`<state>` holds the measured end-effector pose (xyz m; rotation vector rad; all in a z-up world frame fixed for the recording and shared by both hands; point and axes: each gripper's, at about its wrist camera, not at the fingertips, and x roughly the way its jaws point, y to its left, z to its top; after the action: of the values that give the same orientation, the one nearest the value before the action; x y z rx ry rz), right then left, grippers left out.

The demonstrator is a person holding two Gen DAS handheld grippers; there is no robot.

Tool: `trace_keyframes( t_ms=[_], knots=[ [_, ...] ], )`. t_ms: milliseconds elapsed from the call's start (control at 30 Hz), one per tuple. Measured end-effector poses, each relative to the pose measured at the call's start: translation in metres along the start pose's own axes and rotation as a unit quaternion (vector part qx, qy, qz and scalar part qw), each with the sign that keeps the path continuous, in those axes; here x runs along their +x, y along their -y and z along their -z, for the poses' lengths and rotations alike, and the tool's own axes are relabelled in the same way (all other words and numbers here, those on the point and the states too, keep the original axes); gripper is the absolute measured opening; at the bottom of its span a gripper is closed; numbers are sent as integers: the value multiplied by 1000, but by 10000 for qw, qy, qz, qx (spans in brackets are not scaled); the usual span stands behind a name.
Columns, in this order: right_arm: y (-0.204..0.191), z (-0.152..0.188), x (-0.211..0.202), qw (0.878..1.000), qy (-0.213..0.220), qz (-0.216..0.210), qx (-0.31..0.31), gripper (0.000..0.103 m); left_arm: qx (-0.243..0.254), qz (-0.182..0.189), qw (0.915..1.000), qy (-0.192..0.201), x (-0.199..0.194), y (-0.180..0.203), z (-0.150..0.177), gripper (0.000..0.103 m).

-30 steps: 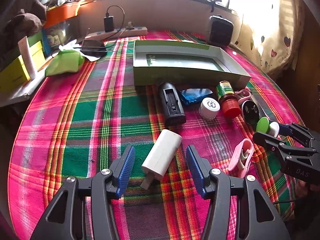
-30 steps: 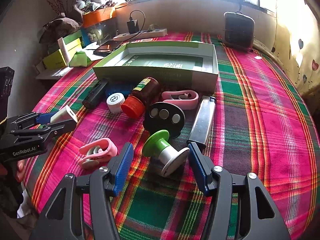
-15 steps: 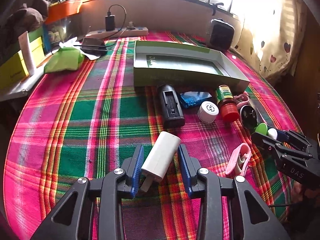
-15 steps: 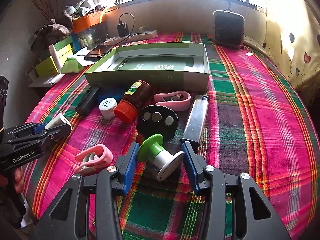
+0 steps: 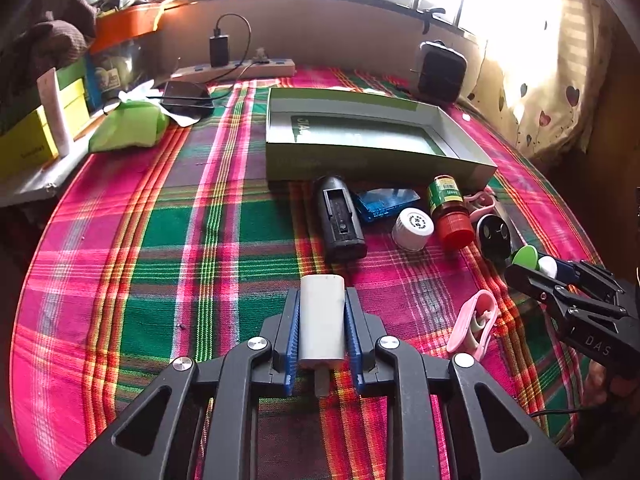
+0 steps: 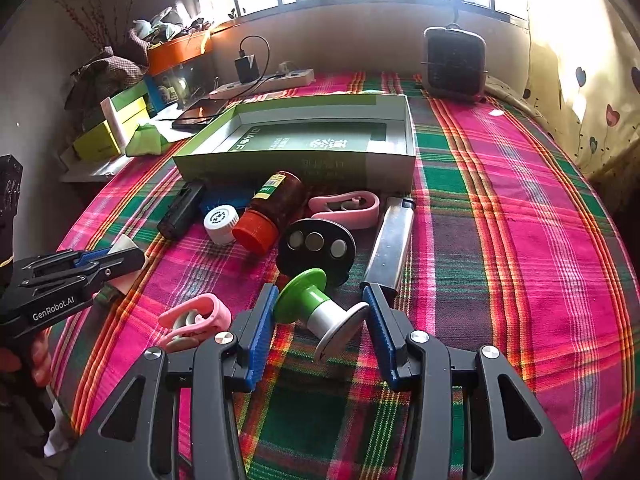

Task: Organize rigid objects
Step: 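Close the left gripper on the white charger while the right gripper approaches the green-capped spool, then lift the charger with the left gripper while the right gripper grasps and lifts the spool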

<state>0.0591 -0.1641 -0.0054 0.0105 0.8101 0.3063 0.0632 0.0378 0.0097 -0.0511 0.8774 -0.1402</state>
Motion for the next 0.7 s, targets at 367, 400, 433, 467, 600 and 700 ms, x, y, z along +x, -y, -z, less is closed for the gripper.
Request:
trace_keyframes(
  t_ms=[367,400,433,467,600,700],
  knots=[
    [2,-6,-9,9999,148,-18,4,45,-3,15,9999,108,-7,2,-11,20],
    [3,-7,-10,9999,163,-21,11,45,1,12,9999,126,-7,2,-13,20],
    [3,-9,-11,9998,176,-29,14,45,-12,20,9999,137,-8,2,-16,20],
    [4,-11,-12,9998,191,-37,9,45,-22,39,9999,146,-9,2,-18,20],
    [7,-20,-15,9997,249,-19,-18,45,24,20,9997,240,-13,3,-28,20],
    [11,-28,-16,9996,294,6,-25,45,64,26,9994,333,-17,3,-37,20]
  ],
)
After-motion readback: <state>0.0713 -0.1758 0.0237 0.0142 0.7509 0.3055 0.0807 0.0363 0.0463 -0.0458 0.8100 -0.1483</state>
